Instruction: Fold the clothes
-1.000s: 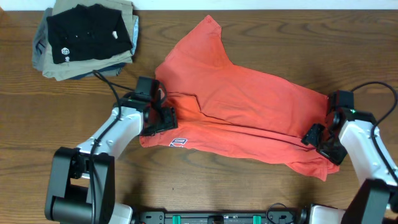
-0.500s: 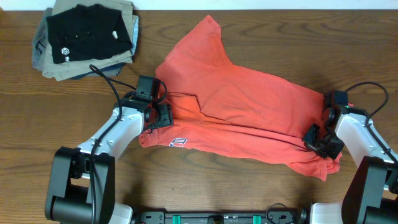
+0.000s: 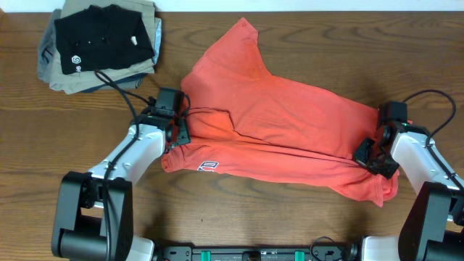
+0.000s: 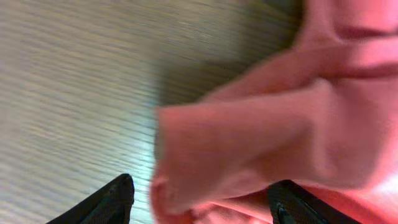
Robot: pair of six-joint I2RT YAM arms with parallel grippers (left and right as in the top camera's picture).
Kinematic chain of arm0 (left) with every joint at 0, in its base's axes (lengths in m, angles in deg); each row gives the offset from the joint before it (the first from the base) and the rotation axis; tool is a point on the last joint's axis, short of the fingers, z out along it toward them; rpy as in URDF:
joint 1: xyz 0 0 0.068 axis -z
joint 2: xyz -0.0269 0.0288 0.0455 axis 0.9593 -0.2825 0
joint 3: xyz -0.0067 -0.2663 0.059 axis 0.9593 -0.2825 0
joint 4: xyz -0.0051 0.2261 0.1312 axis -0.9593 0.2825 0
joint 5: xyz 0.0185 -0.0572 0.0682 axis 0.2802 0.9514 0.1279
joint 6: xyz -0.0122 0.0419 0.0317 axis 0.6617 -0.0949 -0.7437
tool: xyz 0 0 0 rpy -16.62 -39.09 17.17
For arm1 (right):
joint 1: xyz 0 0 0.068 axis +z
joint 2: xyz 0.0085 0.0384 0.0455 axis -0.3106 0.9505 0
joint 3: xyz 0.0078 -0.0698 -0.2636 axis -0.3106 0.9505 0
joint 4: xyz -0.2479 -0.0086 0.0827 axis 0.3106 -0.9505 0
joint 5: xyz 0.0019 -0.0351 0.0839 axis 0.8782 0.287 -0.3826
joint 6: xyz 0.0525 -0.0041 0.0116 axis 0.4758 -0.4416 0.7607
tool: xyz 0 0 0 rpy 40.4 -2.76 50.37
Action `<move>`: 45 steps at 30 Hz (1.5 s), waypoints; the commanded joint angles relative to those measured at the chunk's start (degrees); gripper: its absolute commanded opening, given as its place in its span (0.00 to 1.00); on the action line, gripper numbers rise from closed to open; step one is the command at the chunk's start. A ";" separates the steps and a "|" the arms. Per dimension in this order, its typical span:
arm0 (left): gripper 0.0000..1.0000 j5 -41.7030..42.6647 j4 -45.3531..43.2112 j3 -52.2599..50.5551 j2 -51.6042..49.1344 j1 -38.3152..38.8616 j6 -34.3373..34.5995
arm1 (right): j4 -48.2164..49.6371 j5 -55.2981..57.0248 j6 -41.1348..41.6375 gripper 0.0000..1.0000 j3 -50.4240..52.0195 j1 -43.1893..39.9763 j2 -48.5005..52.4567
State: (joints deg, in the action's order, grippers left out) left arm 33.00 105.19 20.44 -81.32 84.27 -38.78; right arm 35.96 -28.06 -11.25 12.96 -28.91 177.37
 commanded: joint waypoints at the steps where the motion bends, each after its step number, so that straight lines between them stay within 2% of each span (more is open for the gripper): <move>1: 0.70 -2.78 0.04 0.20 -0.48 -1.70 0.94 | 0.24 1.55 0.57 0.04 -0.87 -0.44 0.50; 2: 0.70 -2.78 0.15 0.20 -0.48 -1.90 0.94 | -0.11 1.51 0.57 0.10 -1.01 -0.44 0.50; 5: 0.70 -2.71 0.44 0.37 0.11 -1.88 0.94 | -2.10 1.55 0.55 0.48 -1.44 -0.44 0.50; 8: 0.70 -2.38 1.27 0.87 2.45 -1.46 0.94 | -5.49 1.62 0.02 0.67 -2.62 -0.44 0.50; 10: 0.70 -1.44 1.44 1.25 5.22 -1.03 0.90 | -8.15 1.62 -0.09 0.75 -4.02 -0.44 0.50; 16: 0.69 8.39 1.01 1.46 13.05 1.01 0.92 | -15.74 -2.58 -1.07 0.76 -8.92 -0.42 0.50; 18: 0.64 11.43 1.01 1.46 13.46 2.38 0.92 | -15.61 -7.41 -4.72 0.73 -9.14 -0.37 0.50; 19: 0.62 12.59 1.01 1.42 13.09 3.43 0.92 | -15.39 -10.49 -6.40 0.62 -9.09 -0.37 0.50; 20: 0.59 13.11 1.01 1.42 12.61 4.35 0.92 | -15.12 -12.57 -7.39 0.56 -9.01 -0.37 0.50; 23: 0.48 13.90 0.24 1.42 9.66 7.89 0.92 | -13.70 -17.51 -9.84 0.14 -8.41 -0.04 0.50; 24: 0.44 14.60 -0.31 1.42 8.41 8.96 0.92 | -13.14 -17.99 -9.94 0.05 -8.00 0.42 0.50; 25: 0.41 15.87 -1.05 1.42 6.78 10.12 0.94 | -12.87 -17.99 -9.92 0.01 -7.72 0.81 0.50; 28: 0.30 19.32 -2.95 1.42 2.19 12.83 0.96 | -12.68 -17.97 -9.92 0.01 -6.82 2.51 0.50; 31: 0.25 19.58 -4.07 1.42 -1.44 14.23 1.84 | -12.02 -17.97 -9.86 0.01 -5.55 4.26 0.50; 37: 0.25 16.65 -5.95 1.42 -4.28 12.66 2.49 | -7.32 -17.90 -4.81 0.01 0.00 6.64 0.52; 41: 0.25 11.15 -6.91 1.42 -4.31 8.87 2.47 | -3.87 -16.85 -2.69 0.01 3.93 6.71 0.52; 45: 0.25 10.73 -8.85 1.42 -4.31 4.07 2.47 | -2.16 -16.72 -1.95 0.03 6.32 6.71 0.52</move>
State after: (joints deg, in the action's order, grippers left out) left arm 46.90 97.00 21.03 -85.28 91.39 -36.86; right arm 33.30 -45.48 -15.34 17.14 -22.92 177.24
